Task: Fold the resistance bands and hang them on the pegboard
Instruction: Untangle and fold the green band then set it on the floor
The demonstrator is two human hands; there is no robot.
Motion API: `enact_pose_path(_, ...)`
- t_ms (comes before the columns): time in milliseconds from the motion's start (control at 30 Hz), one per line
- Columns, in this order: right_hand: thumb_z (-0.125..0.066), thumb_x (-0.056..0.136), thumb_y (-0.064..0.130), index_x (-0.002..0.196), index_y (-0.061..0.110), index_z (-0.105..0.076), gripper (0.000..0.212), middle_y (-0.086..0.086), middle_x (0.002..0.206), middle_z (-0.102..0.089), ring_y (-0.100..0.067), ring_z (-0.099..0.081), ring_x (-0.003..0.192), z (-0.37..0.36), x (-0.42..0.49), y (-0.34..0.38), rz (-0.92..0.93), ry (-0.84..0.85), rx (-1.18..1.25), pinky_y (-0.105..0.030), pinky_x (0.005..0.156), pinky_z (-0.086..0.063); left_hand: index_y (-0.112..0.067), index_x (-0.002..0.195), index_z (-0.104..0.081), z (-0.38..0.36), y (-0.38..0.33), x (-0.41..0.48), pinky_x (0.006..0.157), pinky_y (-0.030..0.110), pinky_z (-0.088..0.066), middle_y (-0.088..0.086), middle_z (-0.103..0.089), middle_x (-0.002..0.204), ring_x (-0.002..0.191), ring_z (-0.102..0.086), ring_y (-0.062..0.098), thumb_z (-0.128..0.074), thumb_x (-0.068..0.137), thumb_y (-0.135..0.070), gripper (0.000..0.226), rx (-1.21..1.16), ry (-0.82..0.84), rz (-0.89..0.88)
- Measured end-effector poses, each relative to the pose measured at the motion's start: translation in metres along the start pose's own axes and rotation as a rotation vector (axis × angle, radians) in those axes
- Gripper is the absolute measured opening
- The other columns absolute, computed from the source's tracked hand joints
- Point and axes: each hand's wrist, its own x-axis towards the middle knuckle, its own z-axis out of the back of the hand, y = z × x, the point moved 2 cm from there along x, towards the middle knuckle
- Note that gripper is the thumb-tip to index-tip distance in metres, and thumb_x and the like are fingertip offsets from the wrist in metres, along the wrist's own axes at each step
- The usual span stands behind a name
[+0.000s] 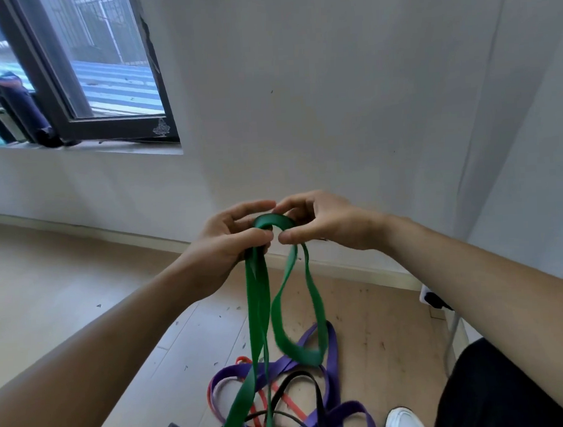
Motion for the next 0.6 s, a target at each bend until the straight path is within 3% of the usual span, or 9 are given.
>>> enact_pose_path(100,-0.072,0.093,0.02,0.123,0.01,-0.067,0.032,0.01,0.086,-0.07,-0.002,-0.065,0.08,-0.005,0.0,0.009,0.04,-0.06,-0.106,-0.014,0.071,-0.05,-0.015,0.132,-0.058,0.009,0.0,-0.001,0.08,0.033,-0.058,0.007,-0.073,0.092,0.079,-0.069,0.022,-0.07,0.088,0.004,0.05,0.169,-0.045,-0.033)
enact_pose_path(200,-0.072,0.093,0.017,0.12,0.009,-0.069,0.029,0.006,0.092,-0.07,0.0,-0.066,0.08,-0.007,0.002,0.018,0.08,-0.095,-0.153,-0.013,0.069,-0.049,-0.014,0.124,-0.061,0.012,0.005,-0.004,0.086,0.046,-0.062,0.017,-0.071,0.101,0.093,-0.071,0.036,-0.072,0.087,0.004,0.042,0.354,-0.038,-0.045)
enact_pose_path(267,-0.073,0.092,0.016,0.12,0.01,-0.068,0.029,0.002,0.1,-0.071,-0.003,-0.068,0.086,-0.007,0.004,0.021,0.088,-0.104,-0.18,-0.016,0.074,-0.05,-0.014,0.117,-0.063,0.01,0.014,-0.005,0.085,0.049,-0.062,0.019,-0.069,0.104,0.097,-0.07,0.037,-0.071,0.088,0.002,0.033,0.421,-0.044,-0.036)
enact_pose_path(333,-0.073,0.092,0.018,0.12,0.012,-0.067,0.03,-0.001,0.105,-0.071,-0.008,-0.069,0.093,-0.005,0.004,0.021,0.089,-0.121,-0.2,-0.02,0.079,-0.052,-0.015,0.112,-0.064,0.01,0.023,-0.007,0.083,0.048,-0.062,0.017,-0.069,0.104,0.097,-0.07,0.035,-0.071,0.087,-0.001,0.03,0.454,-0.06,-0.028)
enact_pose_path(467,-0.071,0.093,0.017,0.121,0.012,-0.066,0.029,-0.001,0.105,-0.069,-0.006,-0.067,0.086,0.01,0.002,0.019,0.068,-0.181,-0.147,-0.026,0.079,-0.056,-0.018,0.114,-0.064,0.015,0.035,-0.007,0.08,0.039,-0.063,0.01,-0.07,0.102,0.094,-0.072,0.026,-0.065,0.09,0.002,0.031,0.502,-0.029,-0.027)
enact_pose_path(600,-0.069,0.095,0.018,0.12,0.011,-0.067,0.026,-0.008,0.107,-0.067,-0.012,-0.065,0.092,0.026,-0.002,0.005,0.025,-0.165,-0.105,-0.037,0.087,-0.058,-0.013,0.12,-0.065,0.014,0.033,-0.003,0.08,0.033,-0.061,0.01,-0.074,0.104,0.098,-0.074,0.023,-0.056,0.096,0.004,0.031,0.42,-0.035,-0.02)
